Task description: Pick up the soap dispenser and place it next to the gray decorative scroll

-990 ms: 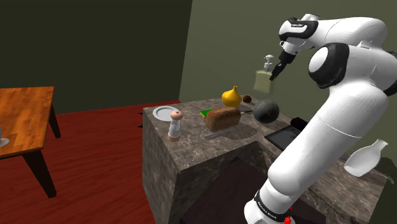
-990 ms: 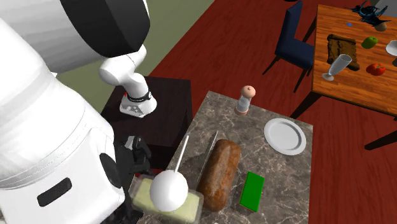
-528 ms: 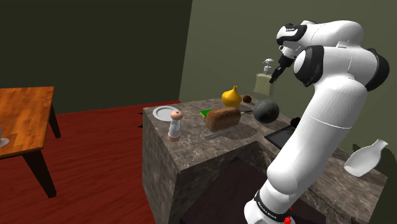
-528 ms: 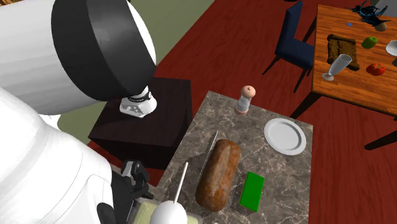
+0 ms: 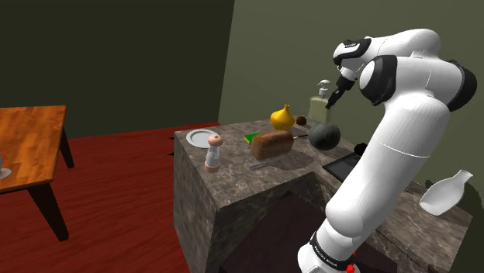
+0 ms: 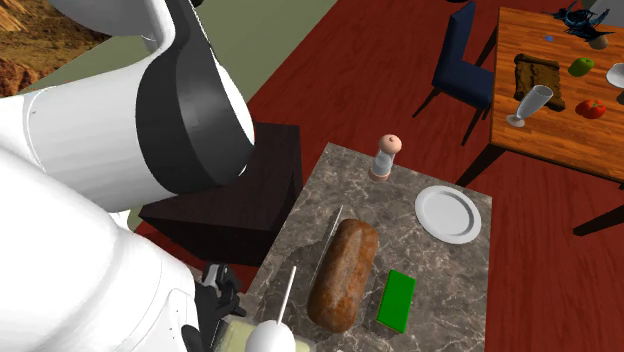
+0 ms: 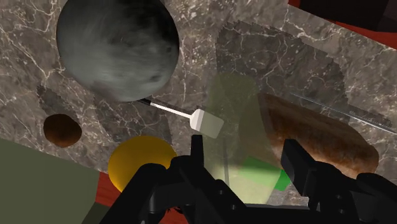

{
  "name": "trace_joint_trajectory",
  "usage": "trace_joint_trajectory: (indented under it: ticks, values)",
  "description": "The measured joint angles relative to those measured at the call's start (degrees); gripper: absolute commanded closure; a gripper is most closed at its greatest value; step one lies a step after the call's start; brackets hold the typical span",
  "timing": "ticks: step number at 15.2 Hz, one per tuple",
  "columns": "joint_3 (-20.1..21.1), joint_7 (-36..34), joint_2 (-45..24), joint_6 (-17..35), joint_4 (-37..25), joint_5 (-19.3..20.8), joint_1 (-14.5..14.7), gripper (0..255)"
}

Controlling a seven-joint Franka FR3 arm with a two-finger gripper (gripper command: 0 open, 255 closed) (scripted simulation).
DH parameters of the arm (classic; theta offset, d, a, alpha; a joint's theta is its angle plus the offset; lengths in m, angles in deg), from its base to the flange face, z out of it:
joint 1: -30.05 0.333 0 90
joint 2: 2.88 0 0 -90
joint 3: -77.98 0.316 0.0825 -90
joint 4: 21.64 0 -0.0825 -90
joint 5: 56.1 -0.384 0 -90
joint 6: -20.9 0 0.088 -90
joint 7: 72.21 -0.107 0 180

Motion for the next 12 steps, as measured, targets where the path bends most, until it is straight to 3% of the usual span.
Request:
trace_joint_trajectory:
  ticks: [12]
  values:
    - [0.38,1.76,-1.37,8.81,8.06,-1.85,0.06,255]
